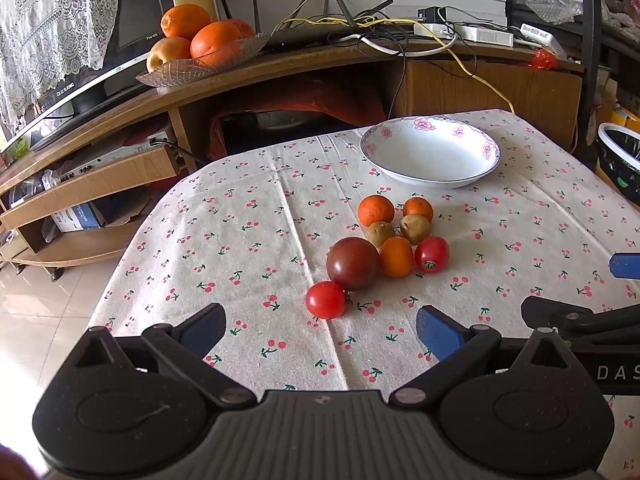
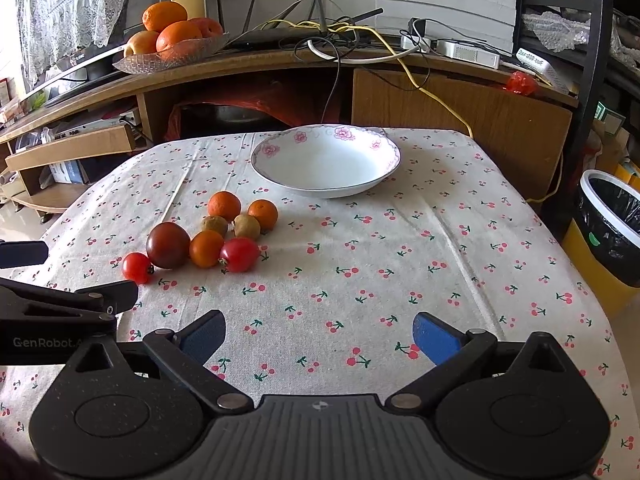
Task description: Organize fruits
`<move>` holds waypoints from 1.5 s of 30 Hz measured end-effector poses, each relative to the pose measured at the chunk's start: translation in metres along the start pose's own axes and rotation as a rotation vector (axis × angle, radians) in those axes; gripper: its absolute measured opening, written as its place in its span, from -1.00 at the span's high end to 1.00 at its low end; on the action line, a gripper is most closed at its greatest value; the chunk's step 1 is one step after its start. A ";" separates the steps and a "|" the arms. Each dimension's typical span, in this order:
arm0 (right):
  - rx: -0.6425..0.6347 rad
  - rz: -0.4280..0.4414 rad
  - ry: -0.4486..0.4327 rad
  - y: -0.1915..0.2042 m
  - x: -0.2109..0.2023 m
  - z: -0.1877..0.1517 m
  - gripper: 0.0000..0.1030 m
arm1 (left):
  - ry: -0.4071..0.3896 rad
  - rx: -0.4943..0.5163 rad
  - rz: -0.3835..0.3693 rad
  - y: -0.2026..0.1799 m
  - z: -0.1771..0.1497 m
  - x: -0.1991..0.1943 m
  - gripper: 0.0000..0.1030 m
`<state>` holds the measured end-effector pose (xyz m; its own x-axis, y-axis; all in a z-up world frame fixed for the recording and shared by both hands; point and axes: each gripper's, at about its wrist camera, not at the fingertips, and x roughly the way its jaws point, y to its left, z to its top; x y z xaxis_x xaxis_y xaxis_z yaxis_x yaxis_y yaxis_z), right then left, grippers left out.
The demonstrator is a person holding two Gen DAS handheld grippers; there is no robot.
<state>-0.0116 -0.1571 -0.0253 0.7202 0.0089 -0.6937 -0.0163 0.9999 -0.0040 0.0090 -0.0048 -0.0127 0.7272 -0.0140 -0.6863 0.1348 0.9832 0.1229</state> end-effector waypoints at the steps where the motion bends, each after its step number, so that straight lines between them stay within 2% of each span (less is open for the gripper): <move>1: 0.000 0.002 0.001 0.000 0.000 0.000 -0.85 | 0.000 0.001 0.000 0.000 0.000 0.000 -1.00; 36: -0.011 0.032 0.012 0.004 0.002 -0.001 -0.75 | 0.008 0.014 -0.015 -0.002 -0.001 0.000 -0.98; 45: -0.041 0.034 0.006 0.007 -0.010 0.016 -0.69 | -0.038 0.024 -0.051 0.003 0.014 -0.010 -0.98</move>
<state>-0.0078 -0.1502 -0.0065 0.7146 0.0424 -0.6983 -0.0689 0.9976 -0.0100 0.0122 -0.0047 0.0046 0.7442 -0.0710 -0.6642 0.1879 0.9764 0.1062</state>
